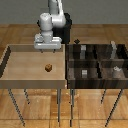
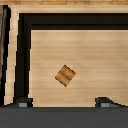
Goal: Place the loaf of bread into the appropriate compartment.
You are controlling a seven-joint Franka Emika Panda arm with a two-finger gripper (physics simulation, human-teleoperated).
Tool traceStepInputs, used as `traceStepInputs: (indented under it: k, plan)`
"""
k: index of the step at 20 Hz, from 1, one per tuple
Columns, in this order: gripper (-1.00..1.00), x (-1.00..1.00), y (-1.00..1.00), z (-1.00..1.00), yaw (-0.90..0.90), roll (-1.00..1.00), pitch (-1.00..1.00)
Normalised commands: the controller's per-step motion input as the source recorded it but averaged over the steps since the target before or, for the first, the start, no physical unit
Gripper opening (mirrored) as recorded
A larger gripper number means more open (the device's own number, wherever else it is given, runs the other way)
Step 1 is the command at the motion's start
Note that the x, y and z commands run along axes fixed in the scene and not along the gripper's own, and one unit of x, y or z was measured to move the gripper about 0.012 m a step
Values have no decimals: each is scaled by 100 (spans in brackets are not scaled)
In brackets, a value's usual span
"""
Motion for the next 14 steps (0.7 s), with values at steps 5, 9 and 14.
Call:
traceStepInputs:
  k: [5,9,14]
  plan:
    - [100,20,0,0,0,0,0]
    - [100,0,0,-50,0,0,0]
    - [100,0,0,-60,0,0,0]
